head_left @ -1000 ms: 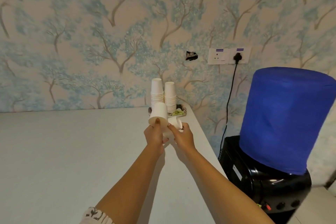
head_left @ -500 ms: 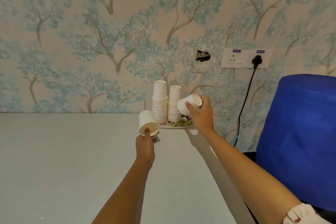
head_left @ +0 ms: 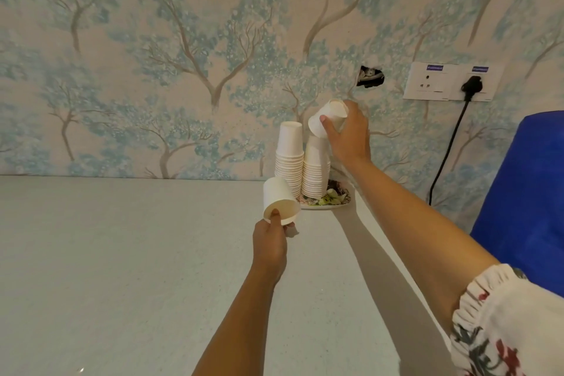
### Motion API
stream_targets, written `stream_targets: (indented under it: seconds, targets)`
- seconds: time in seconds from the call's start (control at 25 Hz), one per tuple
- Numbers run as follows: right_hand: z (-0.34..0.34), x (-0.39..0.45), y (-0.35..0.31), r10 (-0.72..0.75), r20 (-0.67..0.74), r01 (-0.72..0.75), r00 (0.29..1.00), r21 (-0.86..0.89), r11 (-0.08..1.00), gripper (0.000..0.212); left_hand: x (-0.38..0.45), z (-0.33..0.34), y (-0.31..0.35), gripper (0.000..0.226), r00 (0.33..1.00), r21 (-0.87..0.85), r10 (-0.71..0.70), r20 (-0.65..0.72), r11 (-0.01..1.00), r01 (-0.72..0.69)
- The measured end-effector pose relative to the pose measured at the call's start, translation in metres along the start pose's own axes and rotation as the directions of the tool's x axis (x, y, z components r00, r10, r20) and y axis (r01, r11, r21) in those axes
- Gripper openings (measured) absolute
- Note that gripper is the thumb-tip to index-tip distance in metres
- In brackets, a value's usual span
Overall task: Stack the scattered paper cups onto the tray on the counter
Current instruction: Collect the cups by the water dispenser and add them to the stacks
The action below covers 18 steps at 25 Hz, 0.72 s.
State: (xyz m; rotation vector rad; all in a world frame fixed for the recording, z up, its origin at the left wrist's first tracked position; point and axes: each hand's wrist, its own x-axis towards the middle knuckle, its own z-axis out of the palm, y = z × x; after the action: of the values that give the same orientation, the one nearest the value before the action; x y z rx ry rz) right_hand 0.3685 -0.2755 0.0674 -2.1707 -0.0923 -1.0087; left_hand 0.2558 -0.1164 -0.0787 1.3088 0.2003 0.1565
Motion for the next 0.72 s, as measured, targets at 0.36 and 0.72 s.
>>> stream_targets:
  seconds: [0.36,0.72]
  targets:
    - [0.018,0.000,0.008,-0.069,0.119,0.103,0.990,-0.309,0.945,0.040,-0.003,-0.001,0.000,0.023,0.996,0.031,0.083,0.041,0.996,-0.085]
    - [0.016,-0.023,0.001,-0.106,0.044,0.114,0.993,-0.257,0.960,0.036,-0.005,-0.001,0.000,0.017,0.994,0.048,0.097,0.044,0.994,-0.100]
